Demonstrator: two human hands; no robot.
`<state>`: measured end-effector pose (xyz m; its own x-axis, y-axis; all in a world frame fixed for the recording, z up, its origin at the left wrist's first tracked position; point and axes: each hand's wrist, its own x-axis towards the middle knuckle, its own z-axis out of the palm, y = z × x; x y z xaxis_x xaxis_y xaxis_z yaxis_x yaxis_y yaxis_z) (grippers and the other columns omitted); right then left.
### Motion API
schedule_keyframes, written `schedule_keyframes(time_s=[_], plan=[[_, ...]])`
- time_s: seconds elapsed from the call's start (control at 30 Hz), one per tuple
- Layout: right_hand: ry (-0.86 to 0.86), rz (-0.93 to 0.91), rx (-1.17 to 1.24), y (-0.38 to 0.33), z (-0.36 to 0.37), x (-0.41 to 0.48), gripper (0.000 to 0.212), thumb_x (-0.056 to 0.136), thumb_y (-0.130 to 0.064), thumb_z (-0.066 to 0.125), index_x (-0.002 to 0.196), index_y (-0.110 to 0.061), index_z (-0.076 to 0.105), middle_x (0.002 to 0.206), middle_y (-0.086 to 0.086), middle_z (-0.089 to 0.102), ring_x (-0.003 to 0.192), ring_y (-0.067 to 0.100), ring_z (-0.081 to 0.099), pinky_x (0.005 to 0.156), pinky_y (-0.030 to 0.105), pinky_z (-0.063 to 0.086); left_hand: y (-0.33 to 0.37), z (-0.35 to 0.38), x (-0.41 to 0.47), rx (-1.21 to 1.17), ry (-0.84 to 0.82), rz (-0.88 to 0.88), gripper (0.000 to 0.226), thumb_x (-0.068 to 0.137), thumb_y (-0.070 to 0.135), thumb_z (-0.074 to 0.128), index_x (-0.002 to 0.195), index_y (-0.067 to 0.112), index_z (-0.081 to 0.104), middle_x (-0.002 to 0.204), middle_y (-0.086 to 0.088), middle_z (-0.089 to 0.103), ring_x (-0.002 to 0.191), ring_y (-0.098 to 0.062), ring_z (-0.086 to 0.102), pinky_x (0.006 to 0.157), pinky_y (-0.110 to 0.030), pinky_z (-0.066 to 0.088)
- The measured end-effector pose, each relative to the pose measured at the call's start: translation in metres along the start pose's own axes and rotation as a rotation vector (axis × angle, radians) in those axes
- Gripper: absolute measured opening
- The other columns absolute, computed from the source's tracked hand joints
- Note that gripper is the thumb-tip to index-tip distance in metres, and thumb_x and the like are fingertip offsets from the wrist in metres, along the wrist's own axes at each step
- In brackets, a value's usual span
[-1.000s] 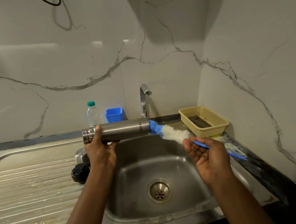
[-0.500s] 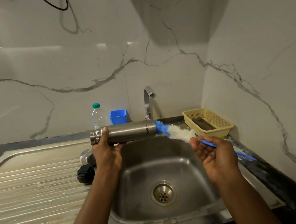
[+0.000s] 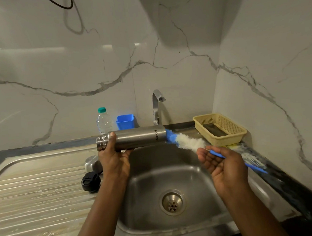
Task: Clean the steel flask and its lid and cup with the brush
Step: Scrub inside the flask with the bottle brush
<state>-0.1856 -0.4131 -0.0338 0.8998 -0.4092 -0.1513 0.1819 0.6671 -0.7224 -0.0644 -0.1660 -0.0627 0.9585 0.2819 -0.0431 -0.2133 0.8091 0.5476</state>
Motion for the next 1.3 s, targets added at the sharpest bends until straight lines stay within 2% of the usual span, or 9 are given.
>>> schedule_keyframes(time_s=[0.13, 0.27, 0.47, 0.67, 0.9, 1.03, 1.3], plan=[[-0.014, -0.031, -0.017, -0.006, 0.009, 0.005, 0.021, 0.1, -0.003, 0.053, 0.105, 0.012, 0.067, 0.091, 0.028, 0.076, 0.077, 0.032, 0.079, 0.063, 0.031, 0.064, -0.006, 0.004, -0.003, 0.009, -0.015, -0.004, 0.057, 0.096, 0.017, 0.071, 0.149, 0.012, 0.05, 0.139, -0.017, 0.066, 0.128, -0.034, 0.066, 0.097, -0.065, 0.056], [-0.031, -0.026, -0.04, -0.004, -0.001, -0.01, 0.021, 0.102, -0.003, 0.051, 0.102, 0.008, 0.068, 0.09, 0.028, 0.076, 0.077, 0.031, 0.078, 0.062, 0.029, 0.064, 0.002, -0.002, 0.003, -0.014, 0.001, 0.006, 0.069, 0.089, 0.022, 0.078, 0.15, 0.011, 0.049, 0.142, -0.019, 0.064, 0.129, -0.037, 0.065, 0.092, -0.065, 0.059], [-0.002, -0.02, -0.009, 0.0, 0.004, -0.003, 0.019, 0.101, -0.002, 0.05, 0.102, 0.01, 0.066, 0.09, 0.029, 0.076, 0.075, 0.031, 0.079, 0.061, 0.03, 0.064, -0.003, 0.0, -0.001, -0.017, -0.025, -0.015, 0.066, 0.093, 0.02, 0.075, 0.152, 0.013, 0.048, 0.141, -0.019, 0.065, 0.127, -0.036, 0.066, 0.095, -0.066, 0.057], [-0.02, -0.019, -0.007, 0.0, 0.002, -0.01, 0.019, 0.101, -0.002, 0.051, 0.102, 0.009, 0.067, 0.086, 0.027, 0.076, 0.076, 0.032, 0.079, 0.06, 0.029, 0.063, 0.0, -0.004, 0.004, -0.047, 0.026, -0.008, 0.06, 0.095, 0.019, 0.074, 0.149, 0.01, 0.049, 0.141, -0.02, 0.063, 0.126, -0.037, 0.066, 0.098, -0.068, 0.055], [0.031, -0.011, 0.01, 0.004, 0.01, -0.004, 0.019, 0.101, -0.002, 0.052, 0.106, 0.011, 0.066, 0.089, 0.028, 0.076, 0.076, 0.032, 0.079, 0.061, 0.03, 0.064, -0.003, 0.007, -0.009, -0.03, 0.006, -0.005, 0.065, 0.091, 0.02, 0.076, 0.15, 0.012, 0.05, 0.138, -0.019, 0.066, 0.126, -0.036, 0.067, 0.091, -0.064, 0.06], [0.005, -0.004, 0.019, 0.005, 0.004, -0.011, 0.019, 0.101, -0.001, 0.052, 0.105, 0.01, 0.067, 0.091, 0.03, 0.076, 0.078, 0.033, 0.079, 0.063, 0.031, 0.065, 0.004, 0.002, -0.002, -0.053, 0.04, 0.006, 0.059, 0.094, 0.021, 0.074, 0.147, 0.008, 0.052, 0.141, -0.021, 0.064, 0.127, -0.037, 0.066, 0.091, -0.066, 0.059], [-0.004, -0.045, -0.092, 0.0, 0.01, 0.012, 0.017, 0.1, -0.003, 0.054, 0.099, 0.007, 0.068, 0.092, 0.029, 0.076, 0.074, 0.03, 0.079, 0.064, 0.03, 0.065, 0.004, 0.005, -0.005, -0.026, 0.051, -0.013, 0.056, 0.095, 0.016, 0.074, 0.146, 0.012, 0.052, 0.138, -0.018, 0.066, 0.124, -0.036, 0.067, 0.096, -0.067, 0.057]])
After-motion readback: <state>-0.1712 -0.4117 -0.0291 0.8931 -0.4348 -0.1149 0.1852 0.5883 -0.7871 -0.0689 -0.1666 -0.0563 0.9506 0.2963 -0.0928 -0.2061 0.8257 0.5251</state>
